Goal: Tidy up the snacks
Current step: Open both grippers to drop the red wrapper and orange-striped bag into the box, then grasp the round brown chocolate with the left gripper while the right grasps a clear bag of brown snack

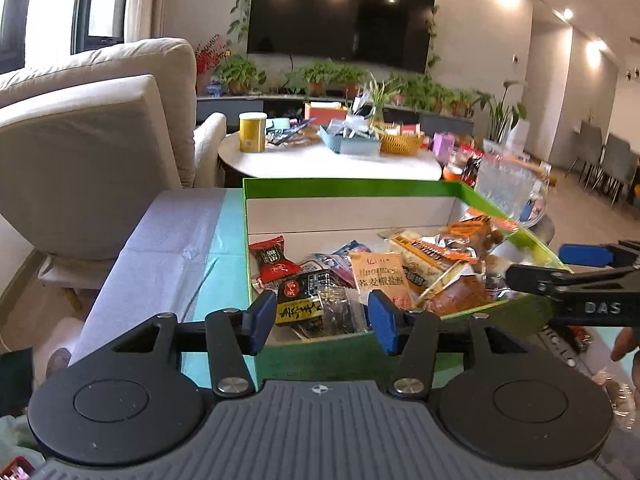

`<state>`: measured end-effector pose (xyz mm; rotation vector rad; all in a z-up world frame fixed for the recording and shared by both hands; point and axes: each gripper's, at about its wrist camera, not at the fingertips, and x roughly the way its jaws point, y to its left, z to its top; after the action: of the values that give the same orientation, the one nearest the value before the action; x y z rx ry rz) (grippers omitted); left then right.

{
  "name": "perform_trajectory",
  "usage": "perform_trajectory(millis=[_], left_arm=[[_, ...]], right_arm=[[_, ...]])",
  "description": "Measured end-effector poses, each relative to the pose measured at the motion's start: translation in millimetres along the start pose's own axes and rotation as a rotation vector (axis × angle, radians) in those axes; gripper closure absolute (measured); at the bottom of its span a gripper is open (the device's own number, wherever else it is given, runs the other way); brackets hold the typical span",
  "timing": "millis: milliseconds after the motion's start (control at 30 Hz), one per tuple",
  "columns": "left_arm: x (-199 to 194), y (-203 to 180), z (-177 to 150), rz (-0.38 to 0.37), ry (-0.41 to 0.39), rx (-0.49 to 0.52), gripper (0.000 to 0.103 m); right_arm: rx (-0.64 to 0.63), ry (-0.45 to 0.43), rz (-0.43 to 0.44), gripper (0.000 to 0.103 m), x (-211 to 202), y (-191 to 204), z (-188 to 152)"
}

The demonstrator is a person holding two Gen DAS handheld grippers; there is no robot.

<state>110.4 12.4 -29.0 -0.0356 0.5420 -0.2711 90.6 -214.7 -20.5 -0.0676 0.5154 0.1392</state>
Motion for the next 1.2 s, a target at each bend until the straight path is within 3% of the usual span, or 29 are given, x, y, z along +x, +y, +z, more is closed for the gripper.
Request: perform_trajectory(millis=[233, 367, 533, 700, 833, 1200], left_arm=[[-27, -4, -10, 0.007, -0.035, 0.045, 0.052], [-30, -1, -23, -0.012, 0.008, 0.041, 0.050], [-22, 4, -34, 0.030, 0.054, 0.018, 0.050], [-14, 6, -38, 0.037, 0.068, -0.006, 0.050], [-10, 3, -41, 0.038, 0.073, 0.012, 0.050], [-1, 3, -47, -0.027, 0.108, 0.010, 0.050]], right_arm=[[0.009, -0.057, -0.076, 0.055, -42, -18, -5], [0.077, -0.043, -0.129, 0.055, -53, -40, -13], [0.143, 0.013, -0.156, 0.055, -58, -55, -33], [0.180, 0.062, -0.126, 0.055, -63, -45, -66], [0.130, 0.099, -0.084, 0.055, -65, -27, -88], [0.101, 0.124, -0.096, 0.055, -49, -18, -96]])
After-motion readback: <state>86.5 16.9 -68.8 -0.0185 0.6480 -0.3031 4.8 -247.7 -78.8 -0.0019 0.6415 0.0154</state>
